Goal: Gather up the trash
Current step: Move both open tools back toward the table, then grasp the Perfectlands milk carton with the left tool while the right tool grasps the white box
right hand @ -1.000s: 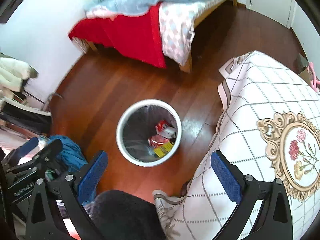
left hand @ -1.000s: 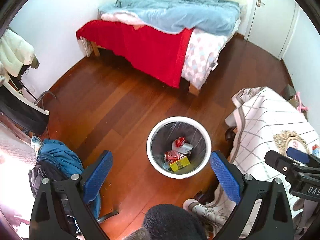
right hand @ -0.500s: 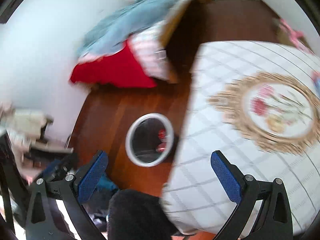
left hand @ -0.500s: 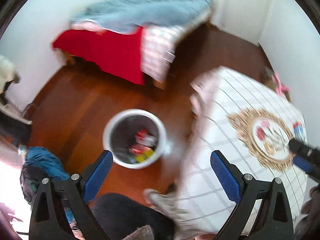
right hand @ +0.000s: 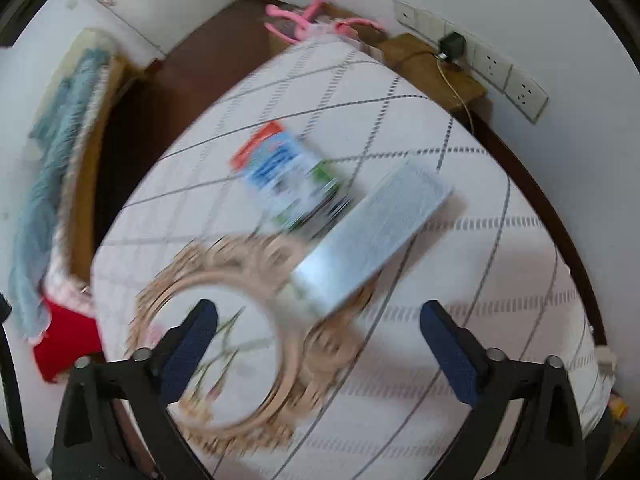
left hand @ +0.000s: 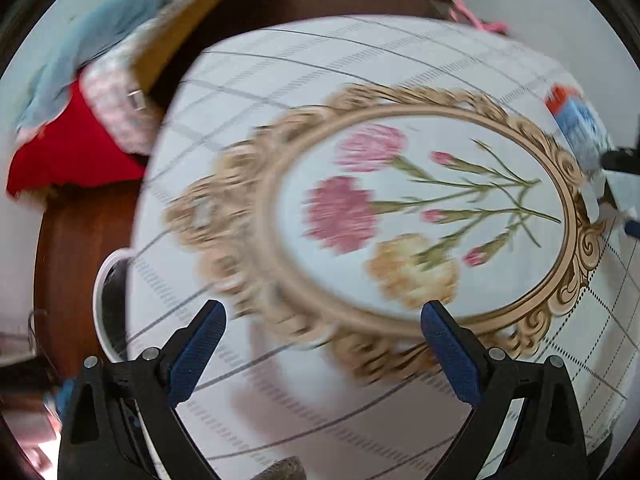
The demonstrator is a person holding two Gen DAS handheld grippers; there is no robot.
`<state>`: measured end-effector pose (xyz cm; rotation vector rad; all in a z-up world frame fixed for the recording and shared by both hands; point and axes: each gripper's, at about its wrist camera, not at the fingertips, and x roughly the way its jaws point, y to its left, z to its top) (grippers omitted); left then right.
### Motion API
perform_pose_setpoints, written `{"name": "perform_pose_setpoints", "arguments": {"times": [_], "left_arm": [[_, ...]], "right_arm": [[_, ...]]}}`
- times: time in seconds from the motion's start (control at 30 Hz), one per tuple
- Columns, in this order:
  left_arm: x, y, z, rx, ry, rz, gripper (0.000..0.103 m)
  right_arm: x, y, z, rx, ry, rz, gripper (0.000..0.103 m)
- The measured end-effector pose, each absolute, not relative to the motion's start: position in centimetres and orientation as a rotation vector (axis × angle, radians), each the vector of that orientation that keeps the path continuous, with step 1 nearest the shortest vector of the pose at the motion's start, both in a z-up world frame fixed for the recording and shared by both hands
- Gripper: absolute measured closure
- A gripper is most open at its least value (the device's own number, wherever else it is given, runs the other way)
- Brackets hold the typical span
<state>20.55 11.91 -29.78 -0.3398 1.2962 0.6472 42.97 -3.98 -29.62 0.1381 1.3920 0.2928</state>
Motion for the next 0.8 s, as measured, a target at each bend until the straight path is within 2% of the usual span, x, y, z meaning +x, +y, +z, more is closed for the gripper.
{"name": "perform_pose_setpoints", "arguments": {"times": [0.1,0.13,0.17,0.2,0.27,0.5,0.53,0.6,0.67,0.73,0.77,0.8], "left_arm": [[22.7,11.0,-30.0,-0.324,1.302,0.621,0.003],[23.4,10.9,-29.9,-0.329,1.305,0.611,0.003],[24.1,10.7,-29.8,-0.337,1.306,0.596,0.003],[24.9,10.5,-29.6,-0.343,1.304,0.585,0.003],[26.5,10.0,-29.0,-0.339,1.294,0.558,0.003],[33.8,7.6,-26.4,-0.302,1.255,0.468,0.003],[35.0,7.3,-26.2,-0.306,1.256,0.458,0.003],[37.3,6.8,-25.9,-0.323,1.269,0.431,0.003],[39.2,6.7,-25.7,-0.345,1.279,0.402,0.003],[41.4,6.3,-26.1,-0.380,1.304,0.360,0.003],[42.2,6.1,-26.5,-0.396,1.317,0.344,0.003],[43.2,5.8,-27.0,-0.414,1.336,0.327,0.003]], "right_arm": [[44.6,-3.8,-31.4,0.122,1.429,0.285,0.029],[44.7,-4.0,-31.3,0.125,1.421,0.297,0.030],[44.9,-4.2,-31.0,0.116,1.410,0.328,0.043],[44.9,-4.5,-31.0,0.096,1.422,0.353,0.052],[44.8,-5.4,-30.9,0.069,1.441,0.385,0.057],[46.0,-10.7,-31.0,-0.215,1.523,0.408,0.058],[46.2,-11.1,-31.1,-0.219,1.532,0.405,0.058],[47.1,-12.3,-31.2,-0.157,1.529,0.378,0.046],[47.6,-13.0,-30.9,-0.087,1.492,0.374,0.047],[48.0,-13.6,-30.8,-0.042,1.454,0.357,0.062],[48.2,-13.5,-30.9,-0.034,1.449,0.352,0.067],[48.5,-13.8,-30.8,-0.019,1.437,0.336,0.067]]}}
